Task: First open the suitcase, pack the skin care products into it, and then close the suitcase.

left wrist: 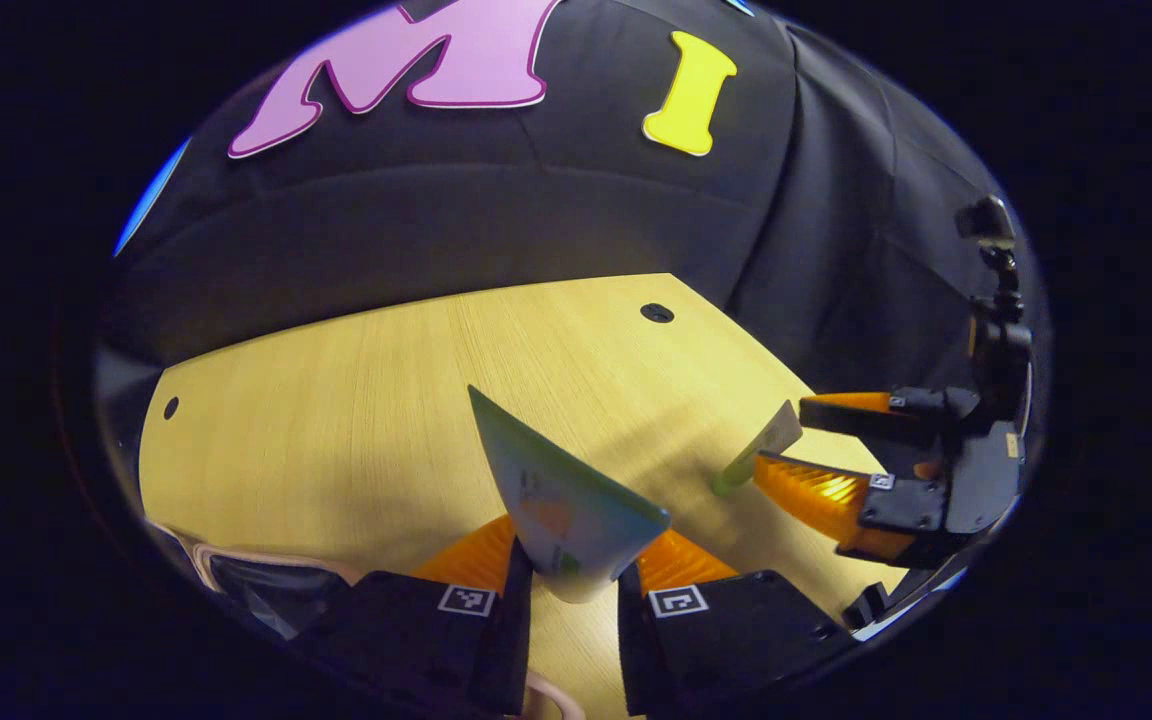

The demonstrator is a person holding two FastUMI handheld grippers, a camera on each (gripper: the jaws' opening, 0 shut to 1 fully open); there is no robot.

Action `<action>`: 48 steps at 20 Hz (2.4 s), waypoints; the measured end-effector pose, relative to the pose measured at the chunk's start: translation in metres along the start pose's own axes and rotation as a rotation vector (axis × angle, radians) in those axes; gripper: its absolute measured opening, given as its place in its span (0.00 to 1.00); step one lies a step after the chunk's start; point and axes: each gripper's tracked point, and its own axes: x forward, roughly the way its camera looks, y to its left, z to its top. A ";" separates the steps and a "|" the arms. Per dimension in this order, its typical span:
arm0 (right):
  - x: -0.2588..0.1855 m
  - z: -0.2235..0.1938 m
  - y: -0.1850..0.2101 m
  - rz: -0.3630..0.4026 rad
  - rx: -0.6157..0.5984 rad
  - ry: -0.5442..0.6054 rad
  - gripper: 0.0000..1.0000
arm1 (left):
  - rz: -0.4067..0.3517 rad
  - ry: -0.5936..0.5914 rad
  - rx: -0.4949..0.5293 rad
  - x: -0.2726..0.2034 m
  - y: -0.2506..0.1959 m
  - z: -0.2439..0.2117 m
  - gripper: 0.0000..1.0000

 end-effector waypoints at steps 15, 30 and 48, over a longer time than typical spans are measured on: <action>-0.004 0.023 0.081 0.135 0.149 0.028 0.23 | 0.143 0.190 -0.103 -0.192 0.106 -0.087 0.44; -0.077 -0.023 0.358 0.425 0.124 0.338 0.23 | 0.268 0.534 -0.302 -0.178 0.201 -0.239 0.51; -0.079 -0.033 0.411 0.278 0.191 0.398 0.99 | 0.645 0.139 -0.394 -0.355 0.447 -0.215 0.84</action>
